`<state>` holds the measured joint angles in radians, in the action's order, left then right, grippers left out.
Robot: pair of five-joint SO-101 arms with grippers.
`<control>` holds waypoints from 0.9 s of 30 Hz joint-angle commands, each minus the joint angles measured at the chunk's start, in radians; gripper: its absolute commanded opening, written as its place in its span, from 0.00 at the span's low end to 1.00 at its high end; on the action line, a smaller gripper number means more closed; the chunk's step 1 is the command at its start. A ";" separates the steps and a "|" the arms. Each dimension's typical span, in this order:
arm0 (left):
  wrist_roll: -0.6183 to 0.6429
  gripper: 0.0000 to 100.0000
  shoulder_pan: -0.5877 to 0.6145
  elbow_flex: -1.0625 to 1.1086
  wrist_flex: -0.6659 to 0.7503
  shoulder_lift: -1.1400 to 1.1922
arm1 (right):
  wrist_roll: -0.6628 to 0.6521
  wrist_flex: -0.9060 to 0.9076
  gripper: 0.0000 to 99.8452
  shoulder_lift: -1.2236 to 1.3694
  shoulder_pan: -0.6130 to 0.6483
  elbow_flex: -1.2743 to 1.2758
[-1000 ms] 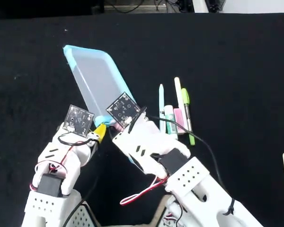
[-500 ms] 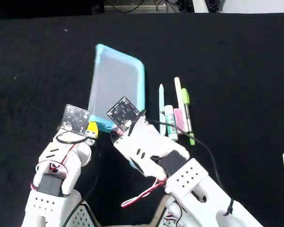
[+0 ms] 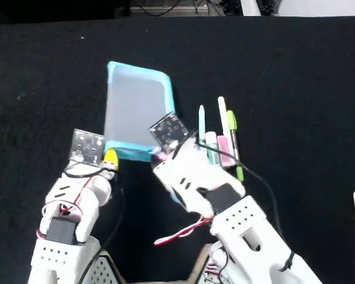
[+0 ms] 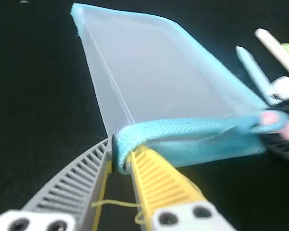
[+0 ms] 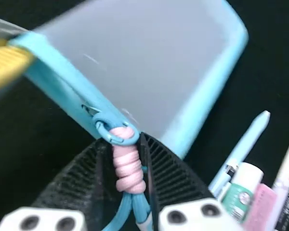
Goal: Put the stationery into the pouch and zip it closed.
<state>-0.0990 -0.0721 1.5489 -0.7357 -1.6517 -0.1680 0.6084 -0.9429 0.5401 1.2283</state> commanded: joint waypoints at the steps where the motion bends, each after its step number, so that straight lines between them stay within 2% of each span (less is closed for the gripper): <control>1: 0.009 0.03 0.102 -0.047 0.014 -0.011 | 0.009 -0.020 0.01 -0.058 -0.086 -0.025; 9: 0.009 0.03 0.108 -0.050 0.002 -0.011 | 0.011 -0.011 0.01 -0.357 -0.100 0.097; 14: 0.008 0.03 0.039 -0.134 -0.147 -0.011 | 0.009 -0.005 0.01 -0.539 -0.086 0.179; 17: 0.008 0.09 -0.010 -0.173 -0.218 -0.011 | 0.005 -0.005 0.01 -0.601 -0.054 0.216; 21: 0.008 0.19 -0.012 -0.170 -0.219 -0.011 | 0.003 -0.005 0.01 -0.613 -0.040 0.226; 24: 0.000 0.19 -0.012 -0.165 -0.213 -0.011 | 0.003 -0.005 0.01 -0.613 -0.041 0.229; 27: -0.002 0.19 -0.010 -0.111 -0.144 -0.011 | 0.003 -0.005 0.01 -0.613 -0.041 0.231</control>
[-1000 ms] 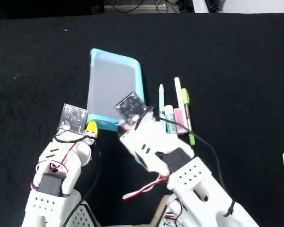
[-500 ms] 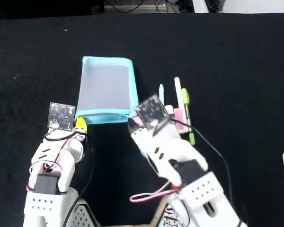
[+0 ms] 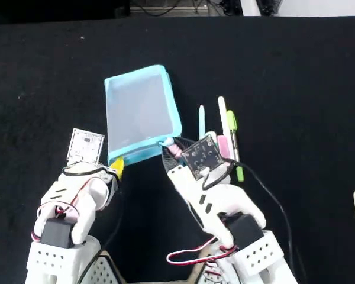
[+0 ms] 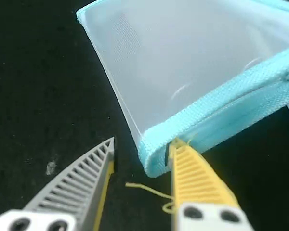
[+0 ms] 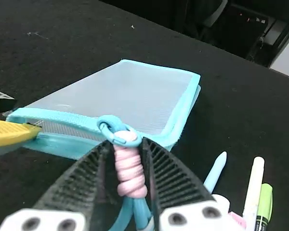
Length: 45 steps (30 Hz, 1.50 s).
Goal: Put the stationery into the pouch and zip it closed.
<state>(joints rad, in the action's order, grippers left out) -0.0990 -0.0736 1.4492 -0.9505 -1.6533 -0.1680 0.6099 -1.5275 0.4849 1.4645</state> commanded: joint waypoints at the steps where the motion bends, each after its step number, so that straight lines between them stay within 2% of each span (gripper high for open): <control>1: -0.003 0.19 -0.008 0.015 0.104 -0.009 | 0.003 -0.006 0.01 -0.028 0.014 -0.005; 8: -0.003 0.19 -0.007 0.125 0.282 -0.009 | 0.006 -0.005 0.01 -0.028 0.014 -0.004; 14: 0.008 0.19 0.073 0.222 0.456 -0.009 | 0.008 -0.012 0.01 -0.030 0.014 0.016; 17: 0.008 0.19 0.062 0.248 0.479 -0.009 | 0.009 -0.012 0.01 -0.030 0.014 0.016; 20: 0.008 0.15 0.033 0.205 0.425 -0.009 | 0.005 -0.012 0.01 -0.030 0.009 0.012; 23: 0.008 0.02 0.030 0.074 0.293 -0.009 | 0.003 -0.012 0.01 -0.038 0.009 -0.002; 25: 0.006 0.05 0.036 -0.013 0.221 -0.009 | 0.003 -0.002 0.01 -0.028 0.009 -0.041; 31: -0.002 0.03 0.039 -0.214 0.063 -0.009 | 0.002 0.081 0.01 -0.028 0.008 -0.147; 36: -0.005 0.03 0.041 -0.312 -0.008 -0.006 | -0.114 0.103 0.01 -0.028 -0.009 -0.213; 41: -0.153 0.03 0.041 -0.392 -0.074 0.000 | -0.124 0.209 0.01 -0.027 -0.071 -0.321; 45: -0.175 0.03 0.041 -0.464 -0.140 0.000 | -0.126 0.235 0.01 -0.027 -0.078 -0.377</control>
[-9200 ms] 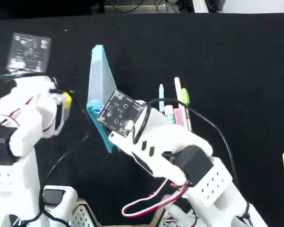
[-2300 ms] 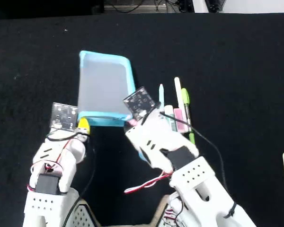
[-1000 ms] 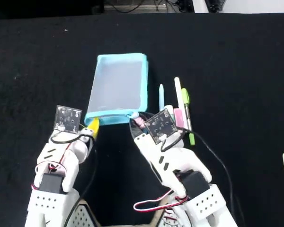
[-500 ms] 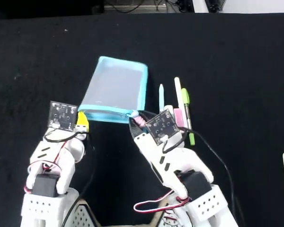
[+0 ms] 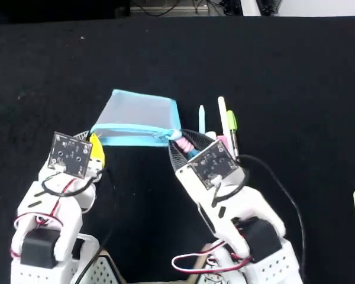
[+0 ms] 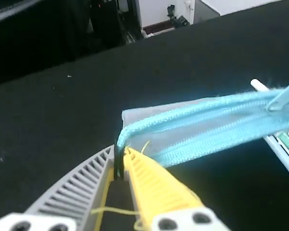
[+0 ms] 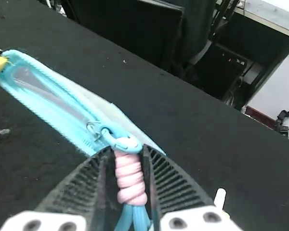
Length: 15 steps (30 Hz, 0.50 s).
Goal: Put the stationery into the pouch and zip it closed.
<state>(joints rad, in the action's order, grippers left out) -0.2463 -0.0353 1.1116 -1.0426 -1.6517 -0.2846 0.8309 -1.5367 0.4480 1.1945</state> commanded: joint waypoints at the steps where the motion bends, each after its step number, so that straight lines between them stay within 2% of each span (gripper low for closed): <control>1: -0.028 0.03 0.002 -0.148 -0.060 -0.002 | -0.009 0.014 0.01 -0.016 -0.041 -0.117; 6: -0.034 0.03 0.008 -0.231 -0.083 0.000 | -0.009 0.014 0.01 0.053 -0.041 -0.188; 11: -0.034 0.03 0.102 -0.254 -0.075 0.000 | -0.009 0.017 0.01 0.269 -0.041 -0.334; 15: -0.034 0.03 0.131 -0.252 -0.075 0.000 | -0.003 0.089 0.01 0.466 -0.037 -0.487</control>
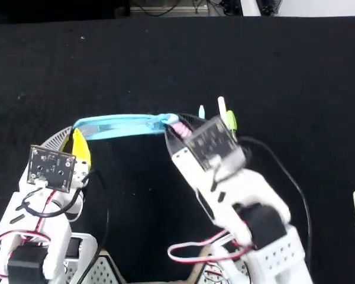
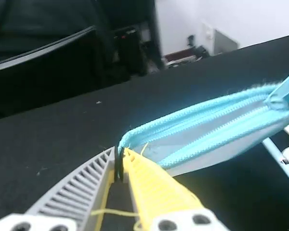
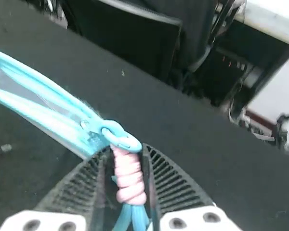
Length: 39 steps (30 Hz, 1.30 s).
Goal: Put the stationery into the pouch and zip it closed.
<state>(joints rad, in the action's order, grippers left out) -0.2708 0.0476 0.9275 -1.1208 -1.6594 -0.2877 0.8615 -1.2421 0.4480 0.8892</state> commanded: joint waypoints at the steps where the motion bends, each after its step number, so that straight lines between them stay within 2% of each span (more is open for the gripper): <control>1: -0.009 0.03 0.050 -0.070 0.003 0.008 | 0.000 0.078 0.01 0.214 -0.037 -0.220; 6: -0.011 0.03 0.058 -0.125 0.003 0.077 | 0.000 0.157 0.01 0.344 -0.038 -0.371; 12: -0.005 0.03 0.058 -0.341 -0.023 0.387 | -0.006 0.183 0.01 0.383 -0.040 -0.446; 21: -0.009 0.03 0.058 -0.769 -0.299 0.855 | -0.006 0.175 0.01 0.384 -0.041 -0.389; 25: -0.009 0.15 0.058 -0.909 -0.397 0.997 | -0.006 0.175 0.01 0.384 -0.041 -0.389; 28: -0.009 0.22 0.058 -0.978 -0.448 1.076 | -0.006 0.175 0.01 0.384 -0.041 -0.387; 39: -0.005 0.22 0.061 -1.225 -0.529 1.125 | -0.006 0.175 0.01 0.384 -0.041 -0.386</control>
<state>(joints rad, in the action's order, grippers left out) -0.2708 0.0997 -0.1419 -1.6088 -0.5347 -0.2877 1.0426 -0.8615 0.4219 0.5102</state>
